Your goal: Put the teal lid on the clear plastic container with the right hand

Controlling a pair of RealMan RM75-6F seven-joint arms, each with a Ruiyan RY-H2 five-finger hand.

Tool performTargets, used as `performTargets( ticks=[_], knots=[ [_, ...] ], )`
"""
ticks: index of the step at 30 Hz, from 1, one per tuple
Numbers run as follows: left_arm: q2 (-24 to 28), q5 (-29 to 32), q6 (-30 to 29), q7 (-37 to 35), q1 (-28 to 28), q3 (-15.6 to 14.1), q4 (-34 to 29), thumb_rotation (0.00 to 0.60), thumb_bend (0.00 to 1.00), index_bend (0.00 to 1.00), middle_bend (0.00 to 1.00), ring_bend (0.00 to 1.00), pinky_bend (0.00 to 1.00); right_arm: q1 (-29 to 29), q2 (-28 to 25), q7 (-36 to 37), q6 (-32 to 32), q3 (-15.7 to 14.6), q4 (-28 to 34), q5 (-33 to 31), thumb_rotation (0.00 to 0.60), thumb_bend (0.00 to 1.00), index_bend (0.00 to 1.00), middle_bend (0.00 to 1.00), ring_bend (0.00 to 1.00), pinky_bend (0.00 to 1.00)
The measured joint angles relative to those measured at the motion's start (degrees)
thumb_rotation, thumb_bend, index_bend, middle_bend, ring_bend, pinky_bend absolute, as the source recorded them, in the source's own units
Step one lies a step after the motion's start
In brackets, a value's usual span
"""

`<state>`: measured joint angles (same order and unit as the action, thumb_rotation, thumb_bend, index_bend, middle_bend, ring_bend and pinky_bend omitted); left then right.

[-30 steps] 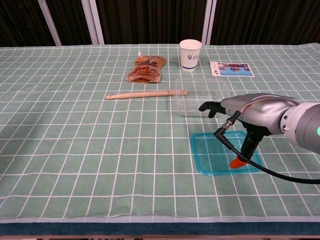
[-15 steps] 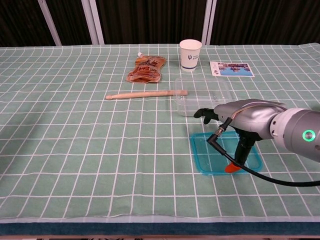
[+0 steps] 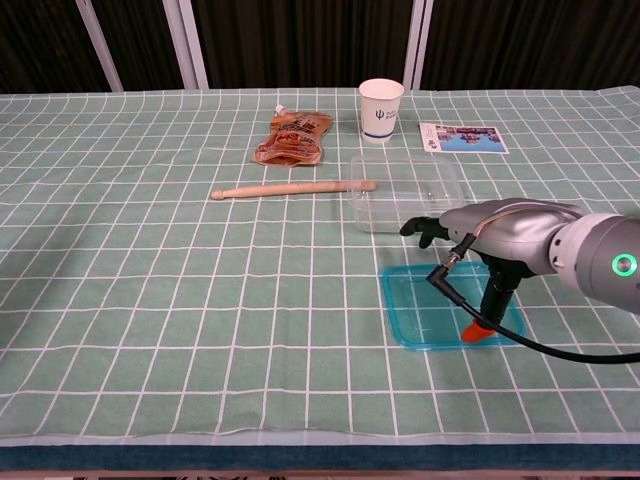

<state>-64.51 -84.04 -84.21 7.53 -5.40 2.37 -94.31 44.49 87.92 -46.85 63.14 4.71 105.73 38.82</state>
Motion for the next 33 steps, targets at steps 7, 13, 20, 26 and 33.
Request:
performTargets(
  ticks=[7,13,20,26,33],
  knots=[
    [-0.1,0.0,-0.1,0.1,0.0,0.0,0.0,0.600,0.66,0.11,0.00,0.00,0.00,-0.1,0.8,2.0,-0.5,-0.7,-1.8,0.8,0.600,0.13,0.00,0.17,0.00,0.00],
    [-0.1,0.1,-0.1,0.0,0.0,0.1,0.1,0.600,0.66,0.11,0.00,0.00,0.00,0.1,1.5,2.1,-0.2,-1.2,-2.5,0.9,0.600,0.13,0.00,0.17,0.00,0.00],
    [-0.1,0.1,-0.1,0.0,0.0,0.1,0.1,0.600,0.66,0.11,0.00,0.00,0.00,0.2,1.9,1.9,0.5,-1.6,-2.9,0.9,0.600,0.13,0.00,0.17,0.00,0.00],
    [-0.1,0.1,0.0,0.1,0.0,0.1,0.1,0.600,0.66,0.11,0.00,0.00,0.00,0.2,1.9,2.2,0.5,-1.7,-3.2,0.8,0.600,0.13,0.00,0.17,0.00,0.00],
    [-0.1,0.1,-0.1,0.0,0.0,0.1,0.1,0.600,0.66,0.11,0.00,0.00,0.00,0.3,1.9,2.2,0.7,-1.8,-3.3,0.7,0.600,0.13,0.00,0.17,0.00,0.00]
  ],
)
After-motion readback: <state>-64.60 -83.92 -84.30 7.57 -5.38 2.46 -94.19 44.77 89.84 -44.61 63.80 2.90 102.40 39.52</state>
